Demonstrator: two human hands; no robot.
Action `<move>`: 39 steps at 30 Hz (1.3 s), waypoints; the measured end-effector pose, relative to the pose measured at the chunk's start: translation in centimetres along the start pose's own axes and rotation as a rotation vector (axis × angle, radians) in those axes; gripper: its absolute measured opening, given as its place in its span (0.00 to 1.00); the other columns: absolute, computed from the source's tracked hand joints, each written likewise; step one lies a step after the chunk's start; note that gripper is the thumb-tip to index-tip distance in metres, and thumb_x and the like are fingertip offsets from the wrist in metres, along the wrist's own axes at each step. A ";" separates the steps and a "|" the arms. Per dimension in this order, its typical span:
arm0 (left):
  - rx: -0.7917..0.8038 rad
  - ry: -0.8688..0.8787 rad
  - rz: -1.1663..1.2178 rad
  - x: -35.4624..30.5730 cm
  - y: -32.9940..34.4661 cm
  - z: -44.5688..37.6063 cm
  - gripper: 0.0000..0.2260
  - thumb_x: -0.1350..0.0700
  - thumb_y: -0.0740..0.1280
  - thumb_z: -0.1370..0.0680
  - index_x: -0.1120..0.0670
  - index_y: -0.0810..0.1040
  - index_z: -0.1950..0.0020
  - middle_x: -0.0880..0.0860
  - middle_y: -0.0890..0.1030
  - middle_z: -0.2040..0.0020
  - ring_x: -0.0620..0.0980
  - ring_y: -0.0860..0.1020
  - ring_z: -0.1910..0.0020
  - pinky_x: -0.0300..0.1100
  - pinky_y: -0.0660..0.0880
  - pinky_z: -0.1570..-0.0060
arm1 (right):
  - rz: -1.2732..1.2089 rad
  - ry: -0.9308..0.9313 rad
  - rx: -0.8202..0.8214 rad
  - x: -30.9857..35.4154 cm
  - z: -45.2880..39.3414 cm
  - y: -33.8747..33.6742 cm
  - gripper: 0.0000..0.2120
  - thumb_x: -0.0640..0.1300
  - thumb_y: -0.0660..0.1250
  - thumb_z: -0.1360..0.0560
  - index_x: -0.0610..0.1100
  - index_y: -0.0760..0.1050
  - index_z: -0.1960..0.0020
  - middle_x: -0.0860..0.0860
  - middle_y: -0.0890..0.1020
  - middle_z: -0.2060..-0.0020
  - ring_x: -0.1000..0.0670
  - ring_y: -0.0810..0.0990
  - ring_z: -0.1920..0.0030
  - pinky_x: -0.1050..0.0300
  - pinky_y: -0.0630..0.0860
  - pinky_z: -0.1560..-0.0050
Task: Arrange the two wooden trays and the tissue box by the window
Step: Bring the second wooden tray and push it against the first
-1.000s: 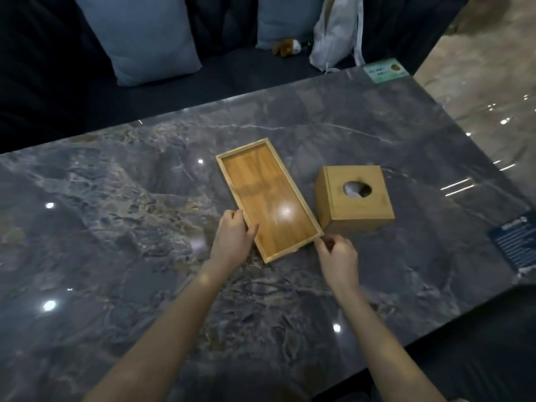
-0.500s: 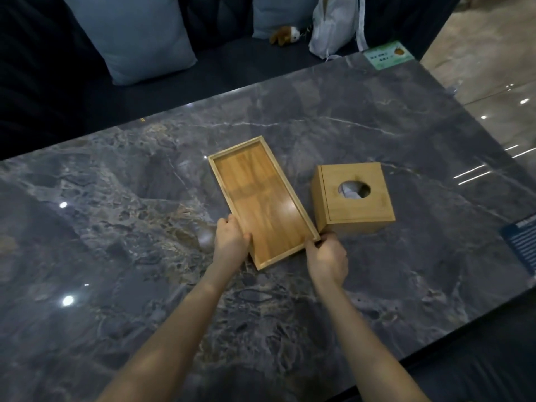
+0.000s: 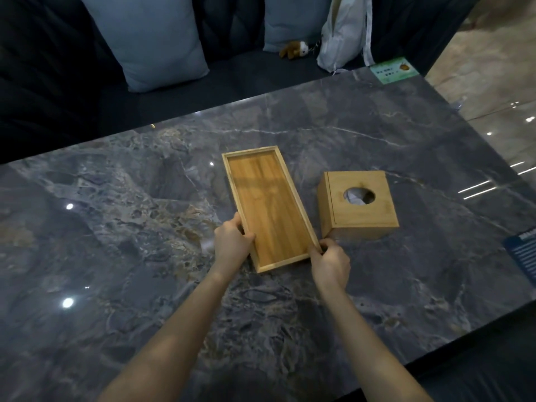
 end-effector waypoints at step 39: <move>-0.249 -0.247 0.399 23.7 -28.0 15.1 0.22 0.65 0.70 0.30 0.54 0.74 0.37 0.53 0.83 0.56 0.45 0.81 0.62 0.39 0.81 0.67 | 0.002 -0.732 0.706 16.1 23.7 17.0 0.14 0.32 0.61 0.25 0.38 0.78 0.42 0.52 0.79 0.51 0.53 0.76 0.50 0.78 0.69 0.58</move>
Point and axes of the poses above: each hand's wrist, its own z-axis away from the middle knuckle, its own y-axis out of the palm, x = y × z, the point moved 2 cm from there along -z, towards the middle knuckle
